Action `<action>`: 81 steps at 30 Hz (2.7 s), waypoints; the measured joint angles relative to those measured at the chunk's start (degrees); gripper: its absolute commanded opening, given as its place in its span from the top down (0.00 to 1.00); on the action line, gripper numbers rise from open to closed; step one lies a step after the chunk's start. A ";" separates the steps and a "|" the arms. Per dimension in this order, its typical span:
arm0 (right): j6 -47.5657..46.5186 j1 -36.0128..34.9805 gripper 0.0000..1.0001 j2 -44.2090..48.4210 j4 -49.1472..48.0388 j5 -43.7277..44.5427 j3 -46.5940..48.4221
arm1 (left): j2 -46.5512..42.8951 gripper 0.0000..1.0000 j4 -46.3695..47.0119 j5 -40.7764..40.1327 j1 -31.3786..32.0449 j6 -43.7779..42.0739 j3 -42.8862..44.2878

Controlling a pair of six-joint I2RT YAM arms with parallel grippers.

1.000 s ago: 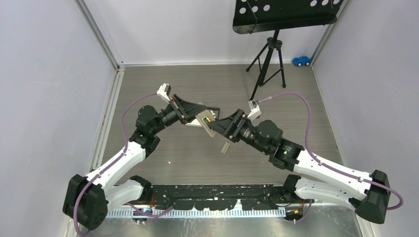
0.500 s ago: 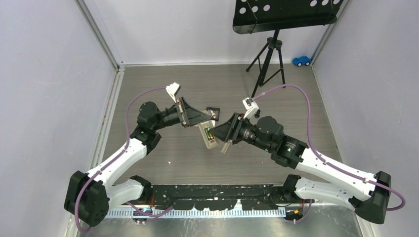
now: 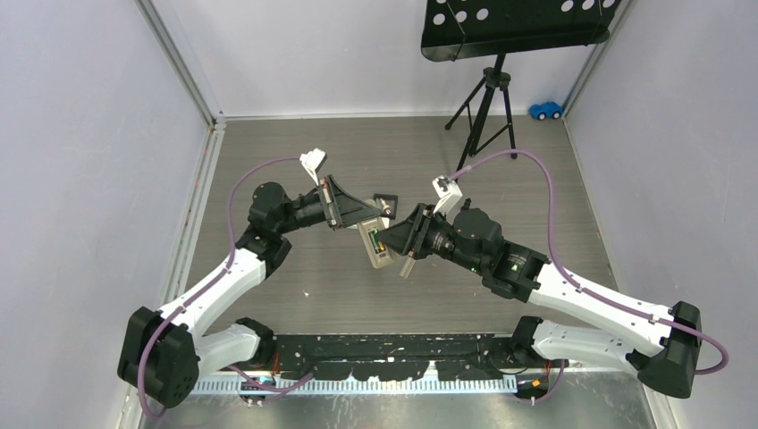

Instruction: Load the batteries into the remote control

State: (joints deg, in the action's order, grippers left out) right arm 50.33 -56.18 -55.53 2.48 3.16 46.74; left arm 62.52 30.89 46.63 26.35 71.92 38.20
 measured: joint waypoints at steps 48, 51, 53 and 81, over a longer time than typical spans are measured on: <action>-5.14 1.77 0.22 -1.38 2.78 -9.55 -0.90 | -4.07 1.00 -9.97 -4.31 -1.03 -5.42 -0.31; -2.84 1.77 0.22 -0.57 4.20 -6.82 -0.87 | -6.73 1.00 -13.66 -10.40 -1.20 -6.88 -1.64; -1.51 1.77 0.23 0.24 5.60 -4.79 -0.74 | -8.50 1.00 -16.02 -14.84 -1.25 -7.82 -3.21; 9.05 5.75 0.27 -32.33 30.73 16.06 9.31 | -3.10 1.00 -19.19 -51.36 0.50 -4.44 -18.29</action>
State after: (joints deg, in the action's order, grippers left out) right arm 59.37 -50.43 -87.85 33.21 19.22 56.05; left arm 59.42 11.70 -4.73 26.85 67.48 19.90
